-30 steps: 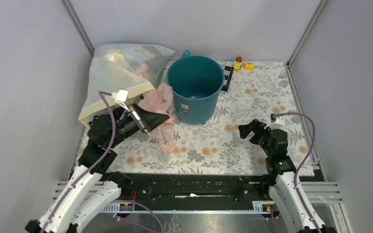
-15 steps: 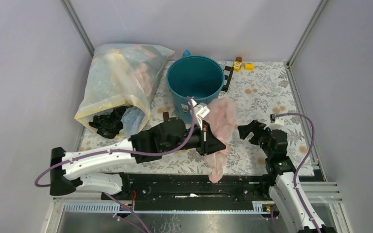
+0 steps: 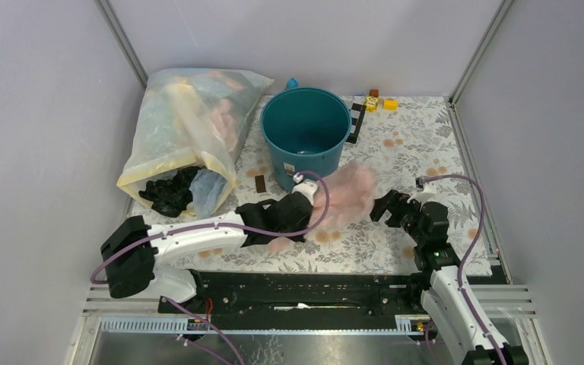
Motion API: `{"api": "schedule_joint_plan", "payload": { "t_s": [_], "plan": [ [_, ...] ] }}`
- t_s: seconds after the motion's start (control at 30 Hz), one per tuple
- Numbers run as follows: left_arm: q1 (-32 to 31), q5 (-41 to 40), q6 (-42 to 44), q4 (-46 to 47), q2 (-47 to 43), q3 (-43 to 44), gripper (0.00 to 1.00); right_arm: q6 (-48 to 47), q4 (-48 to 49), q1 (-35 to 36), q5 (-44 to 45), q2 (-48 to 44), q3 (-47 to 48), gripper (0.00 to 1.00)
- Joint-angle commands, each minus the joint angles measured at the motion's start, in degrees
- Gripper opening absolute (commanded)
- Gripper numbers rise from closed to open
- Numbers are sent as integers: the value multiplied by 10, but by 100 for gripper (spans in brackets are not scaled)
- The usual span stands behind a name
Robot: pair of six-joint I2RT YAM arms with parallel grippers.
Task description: Put the trash bags into the trash bin
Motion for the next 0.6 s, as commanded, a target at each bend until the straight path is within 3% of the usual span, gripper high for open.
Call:
{"api": "schedule_joint_plan", "payload": {
  "t_s": [0.0,0.13,0.23,0.33,0.57],
  "plan": [
    [60,12,24,43,8,-55,5,2,66,4,-68,27,-3,97],
    [69,31,36,52,27,-64,13,3,70,4,-71,32,-3,96],
    [68,58,39,74,18,-84,38,6,83,5,-85,38,-6,96],
    [68,62,30,79,-17,-108,54,8,94,9,-101,60,-3,93],
    [68,23,3,14,-130,-128,61,-5,73,43,-54,121,24,77]
  ]
}}
